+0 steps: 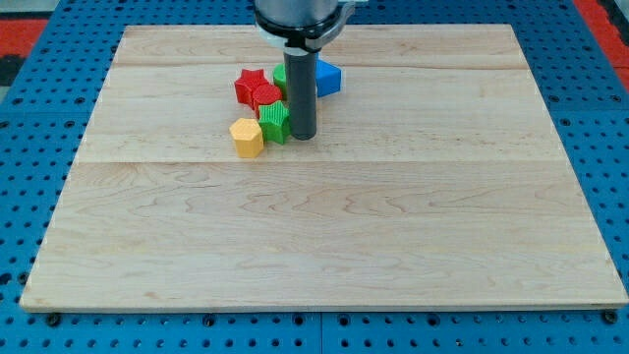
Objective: Push the red blocks slightly to the left
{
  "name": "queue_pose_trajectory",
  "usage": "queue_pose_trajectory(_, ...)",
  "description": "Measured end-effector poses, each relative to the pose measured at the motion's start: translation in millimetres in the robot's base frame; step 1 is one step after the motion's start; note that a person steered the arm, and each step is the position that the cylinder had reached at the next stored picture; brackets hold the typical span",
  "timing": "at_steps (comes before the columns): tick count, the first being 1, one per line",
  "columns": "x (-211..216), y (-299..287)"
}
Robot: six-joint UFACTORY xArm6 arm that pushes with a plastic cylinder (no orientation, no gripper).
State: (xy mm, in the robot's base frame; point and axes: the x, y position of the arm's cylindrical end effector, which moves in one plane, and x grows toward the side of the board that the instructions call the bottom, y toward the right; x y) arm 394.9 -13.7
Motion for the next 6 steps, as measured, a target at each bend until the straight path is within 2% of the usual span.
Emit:
queue_pose_trajectory(1, -23, -10)
queue_pose_trajectory(2, -44, -49)
queue_pose_trajectory(4, -60, -74)
queue_pose_trajectory(6, -82, -38)
